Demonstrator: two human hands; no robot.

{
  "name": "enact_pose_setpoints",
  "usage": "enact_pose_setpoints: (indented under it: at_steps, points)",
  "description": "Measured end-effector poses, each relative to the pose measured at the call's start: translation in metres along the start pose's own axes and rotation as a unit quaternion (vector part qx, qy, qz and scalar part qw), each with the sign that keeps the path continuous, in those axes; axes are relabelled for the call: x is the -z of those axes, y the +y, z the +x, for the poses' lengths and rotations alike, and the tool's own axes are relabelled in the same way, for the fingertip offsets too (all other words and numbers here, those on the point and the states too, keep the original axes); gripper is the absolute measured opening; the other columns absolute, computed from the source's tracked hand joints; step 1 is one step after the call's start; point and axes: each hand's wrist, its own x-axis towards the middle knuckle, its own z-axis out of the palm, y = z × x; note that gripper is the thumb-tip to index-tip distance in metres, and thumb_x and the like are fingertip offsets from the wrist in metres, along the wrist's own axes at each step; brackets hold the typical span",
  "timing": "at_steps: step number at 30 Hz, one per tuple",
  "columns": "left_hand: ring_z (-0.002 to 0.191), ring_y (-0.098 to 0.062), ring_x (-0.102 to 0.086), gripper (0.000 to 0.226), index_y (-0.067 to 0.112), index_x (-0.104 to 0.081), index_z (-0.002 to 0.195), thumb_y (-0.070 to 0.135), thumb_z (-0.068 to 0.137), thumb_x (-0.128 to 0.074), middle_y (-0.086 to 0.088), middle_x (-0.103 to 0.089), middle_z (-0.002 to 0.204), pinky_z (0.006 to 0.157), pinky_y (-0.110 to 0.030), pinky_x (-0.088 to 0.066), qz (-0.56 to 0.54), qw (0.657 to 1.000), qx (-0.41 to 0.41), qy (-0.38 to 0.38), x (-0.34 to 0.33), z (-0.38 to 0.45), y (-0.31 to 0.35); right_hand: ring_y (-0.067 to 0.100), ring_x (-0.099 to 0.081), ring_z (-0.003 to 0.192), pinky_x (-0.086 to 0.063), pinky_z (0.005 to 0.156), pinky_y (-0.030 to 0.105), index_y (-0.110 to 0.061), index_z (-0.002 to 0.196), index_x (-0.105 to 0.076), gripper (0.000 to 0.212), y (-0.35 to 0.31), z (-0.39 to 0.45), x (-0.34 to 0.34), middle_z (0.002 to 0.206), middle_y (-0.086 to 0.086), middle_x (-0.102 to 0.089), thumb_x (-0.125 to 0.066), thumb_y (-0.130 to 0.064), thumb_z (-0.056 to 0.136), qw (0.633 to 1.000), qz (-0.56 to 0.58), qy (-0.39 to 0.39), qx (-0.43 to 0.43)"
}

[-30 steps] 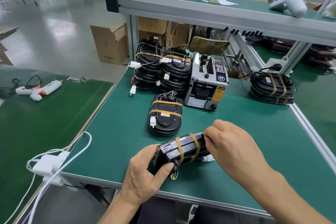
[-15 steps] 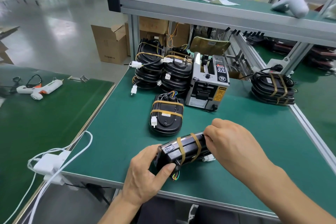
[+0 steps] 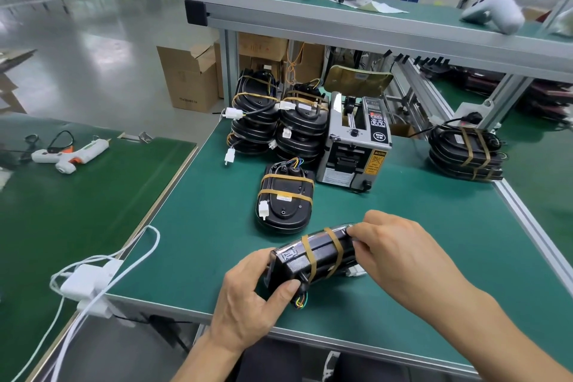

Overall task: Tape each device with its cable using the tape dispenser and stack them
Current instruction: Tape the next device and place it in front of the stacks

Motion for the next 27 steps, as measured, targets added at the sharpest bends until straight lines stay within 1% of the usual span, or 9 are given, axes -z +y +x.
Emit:
enact_pose_setpoints:
  at_steps: [5,8,13,15,18,20,23,25,27]
  points:
    - [0.088,-0.021,-0.071,0.036,0.024,-0.070,0.115,0.057,0.102,-0.065,0.011,-0.073,0.102,0.073,-0.044,-0.058,0.003,1.000,0.006,-0.001,0.000,0.000,0.000,0.016,-0.059,0.078,-0.052,0.074,0.038,-0.025,0.108,-0.069,0.022,0.011,-0.014,0.000,0.082,-0.008,-0.057,-0.054,-0.024,0.093,0.992,0.120,0.022,-0.017]
    - [0.087,-0.019,-0.070,0.037,0.023,-0.070,0.114,0.058,0.102,-0.065,0.012,-0.073,0.101,0.073,-0.043,-0.058,0.011,1.000,0.002,0.004,0.000,0.000,0.000,0.012,-0.056,0.071,-0.051,0.068,0.035,-0.030,0.114,-0.070,0.031,0.018,-0.023,-0.002,0.071,-0.010,-0.054,-0.059,-0.018,0.087,0.984,0.167,0.048,-0.031]
    - [0.089,-0.018,-0.072,0.034,0.027,-0.068,0.119,0.056,0.102,-0.065,0.014,-0.073,0.104,0.075,-0.040,-0.058,0.011,1.000,-0.004,0.001,0.001,0.000,0.000,0.006,-0.050,0.069,-0.040,0.064,0.026,-0.038,0.142,-0.057,0.057,0.017,-0.027,-0.010,0.066,-0.016,-0.046,-0.056,-0.021,0.088,0.984,0.175,0.023,-0.025]
    - [0.089,-0.019,-0.072,0.034,0.026,-0.068,0.119,0.056,0.102,-0.065,0.013,-0.073,0.104,0.075,-0.041,-0.058,0.010,1.000,-0.004,0.000,0.001,0.000,0.000,0.008,-0.049,0.069,-0.042,0.065,0.028,-0.038,0.147,-0.052,0.061,0.016,-0.026,-0.012,0.067,-0.017,-0.044,-0.052,-0.026,0.088,0.984,0.176,0.012,-0.019]
    - [0.090,-0.020,-0.072,0.035,0.026,-0.068,0.119,0.056,0.102,-0.065,0.013,-0.073,0.104,0.075,-0.042,-0.058,0.010,1.000,-0.002,-0.002,0.001,0.000,0.000,0.018,-0.055,0.075,-0.048,0.068,0.036,-0.038,0.150,-0.044,0.061,0.008,-0.027,-0.016,0.081,-0.013,-0.052,-0.045,-0.029,0.089,0.989,0.148,0.000,0.002]
    - [0.091,-0.019,-0.072,0.034,0.027,-0.068,0.120,0.056,0.102,-0.065,0.014,-0.073,0.106,0.075,-0.041,-0.058,0.012,1.000,-0.005,-0.003,0.001,0.000,-0.001,0.025,-0.058,0.075,-0.042,0.060,0.035,-0.032,0.149,-0.047,0.061,0.001,-0.028,-0.016,0.088,-0.009,-0.059,-0.052,-0.025,0.089,0.996,0.088,0.016,0.005]
    - [0.092,-0.019,-0.073,0.034,0.028,-0.067,0.121,0.057,0.102,-0.065,0.014,-0.073,0.107,0.076,-0.039,-0.058,0.008,1.000,-0.006,-0.001,0.001,0.001,0.000,0.024,-0.054,0.055,-0.036,0.046,0.030,-0.013,0.132,-0.069,0.068,-0.009,-0.030,-0.017,0.068,-0.004,-0.057,-0.081,-0.013,0.066,0.999,0.003,0.032,-0.001]
    - [0.092,-0.018,-0.073,0.033,0.029,-0.067,0.121,0.057,0.102,-0.064,0.014,-0.074,0.106,0.077,-0.038,-0.058,0.005,1.000,-0.006,-0.001,0.001,0.001,0.001,0.024,-0.053,0.050,-0.041,0.043,0.031,-0.006,0.126,-0.073,0.071,-0.012,-0.031,-0.020,0.064,-0.001,-0.055,-0.086,-0.008,0.056,0.998,-0.018,0.052,0.008]
    - [0.092,-0.017,-0.073,0.033,0.030,-0.067,0.120,0.057,0.103,-0.064,0.015,-0.074,0.106,0.077,-0.036,-0.058,0.006,1.000,-0.007,-0.001,0.001,0.002,0.002,0.024,-0.053,0.052,-0.046,0.044,0.033,-0.005,0.129,-0.071,0.072,-0.010,-0.031,-0.024,0.066,-0.001,-0.056,-0.085,-0.008,0.058,0.998,-0.012,0.062,0.023]
